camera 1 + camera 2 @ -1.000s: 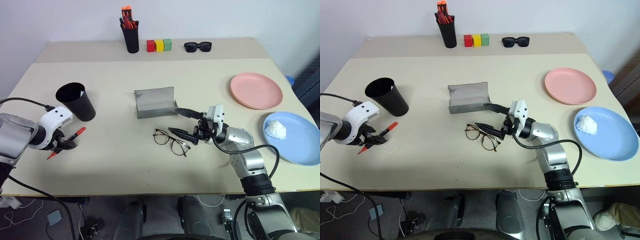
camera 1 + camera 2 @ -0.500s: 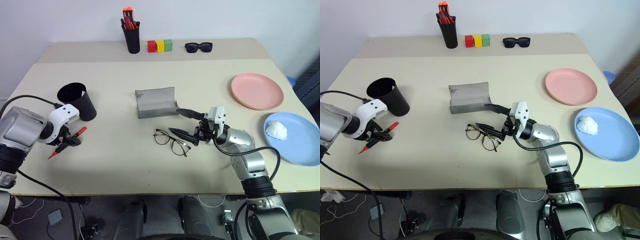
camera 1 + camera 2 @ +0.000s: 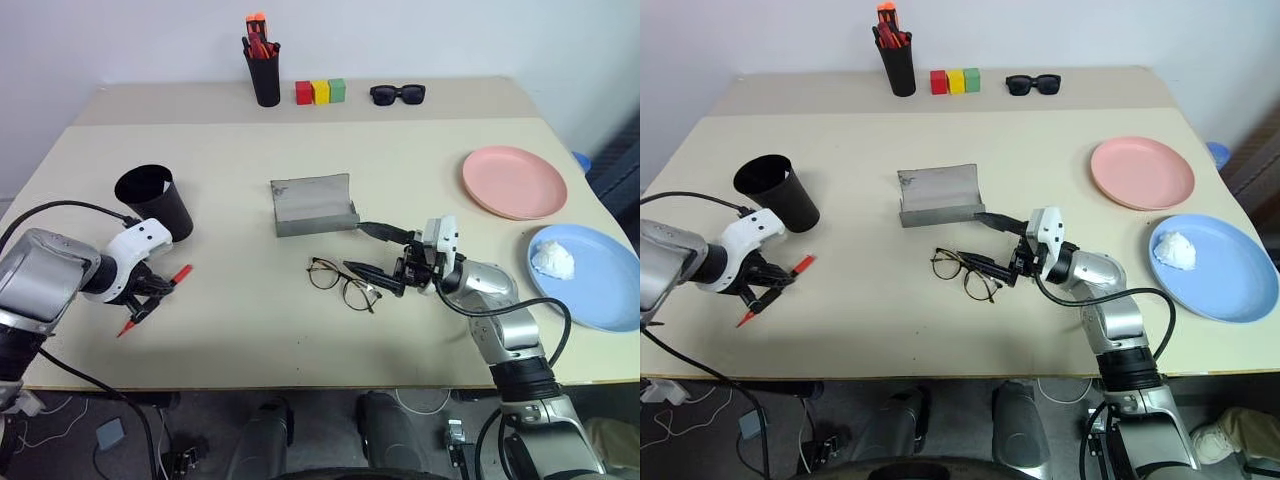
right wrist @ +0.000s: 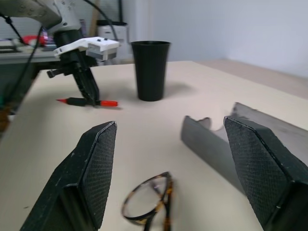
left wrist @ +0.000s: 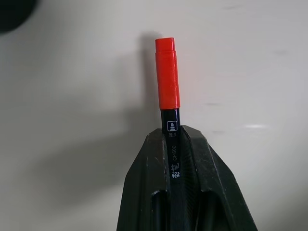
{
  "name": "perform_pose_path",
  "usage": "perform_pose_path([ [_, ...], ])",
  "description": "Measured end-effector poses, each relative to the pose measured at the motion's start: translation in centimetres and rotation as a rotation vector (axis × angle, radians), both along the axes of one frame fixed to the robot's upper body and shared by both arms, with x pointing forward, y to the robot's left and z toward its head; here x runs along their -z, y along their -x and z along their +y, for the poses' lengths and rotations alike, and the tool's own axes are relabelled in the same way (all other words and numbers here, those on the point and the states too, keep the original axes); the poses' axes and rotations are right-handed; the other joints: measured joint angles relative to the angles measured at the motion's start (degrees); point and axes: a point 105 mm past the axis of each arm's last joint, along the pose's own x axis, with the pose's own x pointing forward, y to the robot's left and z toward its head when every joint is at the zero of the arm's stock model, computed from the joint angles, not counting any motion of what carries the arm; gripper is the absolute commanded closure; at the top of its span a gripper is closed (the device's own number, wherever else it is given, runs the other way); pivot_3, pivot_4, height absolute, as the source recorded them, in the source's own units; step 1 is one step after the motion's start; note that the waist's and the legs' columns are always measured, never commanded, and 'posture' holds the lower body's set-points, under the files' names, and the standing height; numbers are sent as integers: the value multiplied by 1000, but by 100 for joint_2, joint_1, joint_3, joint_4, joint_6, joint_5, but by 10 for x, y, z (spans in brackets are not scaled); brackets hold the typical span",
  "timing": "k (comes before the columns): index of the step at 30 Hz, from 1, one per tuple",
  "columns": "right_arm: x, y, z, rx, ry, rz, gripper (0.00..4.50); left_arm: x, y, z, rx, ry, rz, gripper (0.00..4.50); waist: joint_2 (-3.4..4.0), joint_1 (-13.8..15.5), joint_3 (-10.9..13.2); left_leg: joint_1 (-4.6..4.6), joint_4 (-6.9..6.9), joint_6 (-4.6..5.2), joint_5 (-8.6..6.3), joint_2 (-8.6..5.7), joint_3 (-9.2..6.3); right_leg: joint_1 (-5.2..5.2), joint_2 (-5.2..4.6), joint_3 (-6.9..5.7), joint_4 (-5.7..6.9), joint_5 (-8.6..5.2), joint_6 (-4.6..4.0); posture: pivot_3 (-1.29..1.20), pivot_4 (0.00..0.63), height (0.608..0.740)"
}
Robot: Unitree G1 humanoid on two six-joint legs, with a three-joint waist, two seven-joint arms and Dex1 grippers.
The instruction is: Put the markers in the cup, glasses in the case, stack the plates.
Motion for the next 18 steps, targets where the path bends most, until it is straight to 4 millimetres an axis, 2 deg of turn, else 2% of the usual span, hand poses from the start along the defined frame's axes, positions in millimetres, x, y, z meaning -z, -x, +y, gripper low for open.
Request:
perform_pose_path([
  [5,3,20,-12,-170,50,23,851,-4,4,-7,8,13,-45,4443,0,1,0,1,3,0,0,0,0,2,0,-1,0,0,0,0,150,740],
  [10,8,39,-18,-377,168,73,851,-11,-8,-20,-2,73,-130,4443,-6,22,3,1,5,0,0,0,0,3,0,-1,-1,0,0,0,150,740],
  [14,7,41,-15,-442,188,73,851,-23,-19,-30,-1,113,-206,4443,-8,25,4,0,6,0,0,0,1,3,0,-1,-1,0,0,0,150,740],
  [18,6,30,-13,-416,180,56,851,-47,-39,-50,6,200,-374,4443,-9,78,4,0,9,-2,1,0,0,4,-1,-1,-4,1,1,0,150,740],
])
